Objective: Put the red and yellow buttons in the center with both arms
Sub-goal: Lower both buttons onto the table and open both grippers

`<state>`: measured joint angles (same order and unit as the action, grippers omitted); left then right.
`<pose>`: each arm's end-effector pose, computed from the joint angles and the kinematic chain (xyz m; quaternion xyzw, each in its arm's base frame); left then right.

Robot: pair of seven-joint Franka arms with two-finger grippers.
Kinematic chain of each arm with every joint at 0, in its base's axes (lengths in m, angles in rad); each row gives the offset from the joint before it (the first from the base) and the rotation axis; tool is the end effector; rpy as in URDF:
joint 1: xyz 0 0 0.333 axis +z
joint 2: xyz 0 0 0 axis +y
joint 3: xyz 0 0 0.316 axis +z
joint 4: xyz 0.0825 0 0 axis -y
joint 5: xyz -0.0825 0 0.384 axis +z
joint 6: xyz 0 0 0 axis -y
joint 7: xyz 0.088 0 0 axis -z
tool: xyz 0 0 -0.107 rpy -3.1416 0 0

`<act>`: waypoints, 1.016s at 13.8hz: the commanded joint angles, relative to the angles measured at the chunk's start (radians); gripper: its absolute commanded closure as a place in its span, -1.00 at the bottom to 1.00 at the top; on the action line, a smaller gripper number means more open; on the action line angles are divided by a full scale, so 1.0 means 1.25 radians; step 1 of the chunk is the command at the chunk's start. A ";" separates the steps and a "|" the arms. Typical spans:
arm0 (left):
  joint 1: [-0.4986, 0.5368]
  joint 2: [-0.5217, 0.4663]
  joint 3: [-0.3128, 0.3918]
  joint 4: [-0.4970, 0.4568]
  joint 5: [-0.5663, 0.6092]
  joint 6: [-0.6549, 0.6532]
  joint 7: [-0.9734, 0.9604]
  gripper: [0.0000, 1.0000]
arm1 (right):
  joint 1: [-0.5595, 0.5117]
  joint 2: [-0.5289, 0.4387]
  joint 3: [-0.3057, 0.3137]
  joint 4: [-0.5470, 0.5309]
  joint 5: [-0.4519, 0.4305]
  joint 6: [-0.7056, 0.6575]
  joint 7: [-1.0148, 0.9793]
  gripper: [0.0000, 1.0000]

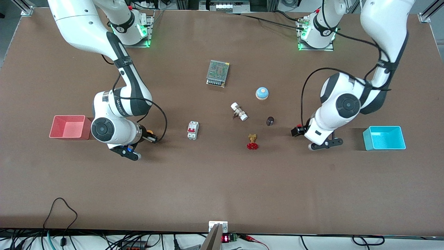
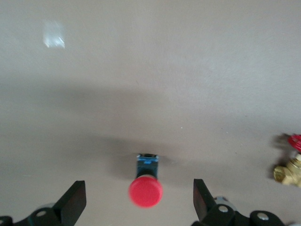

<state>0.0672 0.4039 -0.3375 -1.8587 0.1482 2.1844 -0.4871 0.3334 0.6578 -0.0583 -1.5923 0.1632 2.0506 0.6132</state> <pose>0.6104 -0.1502 0.3089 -0.9968 -0.0748 0.0262 0.0038 0.6455 0.1962 0.2341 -0.9721 0.2068 0.1103 0.0028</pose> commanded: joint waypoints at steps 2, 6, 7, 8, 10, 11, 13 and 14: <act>0.022 -0.022 0.006 0.173 0.069 -0.246 0.254 -1.00 | 0.026 0.035 -0.009 0.041 0.019 -0.003 0.052 0.59; 0.010 -0.022 -0.002 0.291 0.059 -0.456 0.395 -1.00 | 0.040 0.042 -0.010 0.041 0.019 -0.003 0.053 0.57; 0.019 -0.022 -0.001 0.316 0.057 -0.458 0.365 -1.00 | 0.040 0.042 -0.010 0.041 0.018 -0.003 0.053 0.53; 0.020 -0.021 -0.001 0.342 0.057 -0.458 0.351 -1.00 | 0.040 0.042 -0.010 0.041 0.019 -0.003 0.052 0.42; 0.019 -0.022 -0.001 0.382 0.057 -0.485 0.348 -1.00 | 0.040 0.042 -0.010 0.041 0.018 -0.003 0.053 -0.35; 0.020 -0.022 -0.005 0.426 0.055 -0.549 0.355 -1.00 | 0.040 0.039 -0.013 0.047 0.018 -0.003 0.053 -0.99; 0.022 -0.024 -0.002 0.480 0.039 -0.611 0.357 -1.00 | 0.039 0.031 -0.016 0.074 0.019 -0.012 0.049 -1.00; 0.022 -0.023 0.001 0.493 0.036 -0.620 0.357 -1.00 | 0.039 0.017 -0.017 0.080 0.014 -0.018 0.046 -1.00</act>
<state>0.0912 0.3599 -0.3341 -1.3184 0.2062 1.4695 -0.0369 0.3722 0.6903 -0.0661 -1.5377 0.1683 2.0534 0.6686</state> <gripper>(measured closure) 0.000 0.141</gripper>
